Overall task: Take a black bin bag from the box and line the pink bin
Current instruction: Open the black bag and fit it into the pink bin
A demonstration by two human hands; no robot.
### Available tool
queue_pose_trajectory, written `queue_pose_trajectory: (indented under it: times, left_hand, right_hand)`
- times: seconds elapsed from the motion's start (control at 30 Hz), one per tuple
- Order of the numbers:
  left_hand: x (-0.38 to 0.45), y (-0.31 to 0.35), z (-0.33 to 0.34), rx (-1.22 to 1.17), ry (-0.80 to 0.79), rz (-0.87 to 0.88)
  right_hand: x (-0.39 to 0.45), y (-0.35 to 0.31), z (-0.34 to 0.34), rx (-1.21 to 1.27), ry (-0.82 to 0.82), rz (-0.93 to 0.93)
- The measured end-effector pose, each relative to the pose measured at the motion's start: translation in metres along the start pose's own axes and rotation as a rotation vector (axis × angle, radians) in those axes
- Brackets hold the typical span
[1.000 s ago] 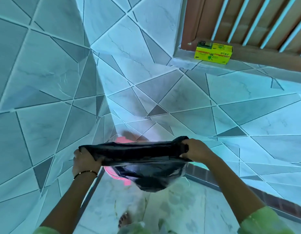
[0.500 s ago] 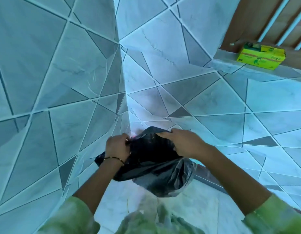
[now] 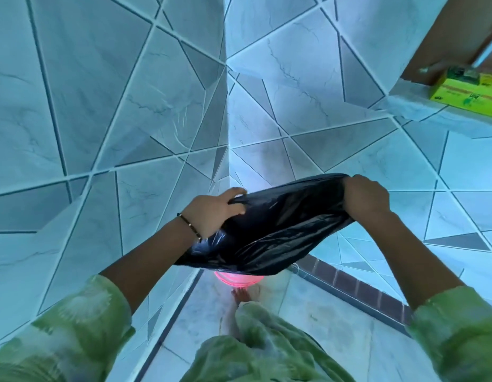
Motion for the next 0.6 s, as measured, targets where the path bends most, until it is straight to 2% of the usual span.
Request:
queue_pose_trajectory:
  times: [0.13, 0.27, 0.37, 0.43, 0.5, 0.6]
  left_hand:
    - [0.011, -0.040, 0.000, -0.071, 0.036, -0.255]
    - [0.007, -0.064, 0.007, -0.033, 0.031, -0.339]
    - [0.004, -0.074, 0.013, -0.036, 0.024, -0.376]
    - [0.004, -0.077, 0.014, -0.080, 0.023, -0.409]
    - [0.005, -0.074, 0.015, -0.123, 0.019, -0.425]
    - [0.010, -0.064, 0.019, -0.241, 0.026, -0.406]
  right_hand:
    - [0.010, -0.006, -0.003, 0.060, 0.053, 0.007]
    - [0.013, 0.001, -0.003, 0.102, 0.134, 0.061]
    - [0.010, 0.021, 0.004, 0.250, 0.174, 0.196]
    - [0.004, 0.037, 0.014, 0.529, 0.225, 0.336]
    - [-0.004, 0.046, 0.026, 0.970, 0.308, 0.482]
    - [-0.001, 0.033, 0.036, 1.640, 0.419, 0.472]
Point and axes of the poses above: each hand's wrist, its own x-axis towards the middle knuckle, its own z-axis out of the palm, y = z × x, the point moved 10 cm from there along x, towards the middle knuckle, and after that the axes turned 5 degrees about -z, right-handed, at the moved point
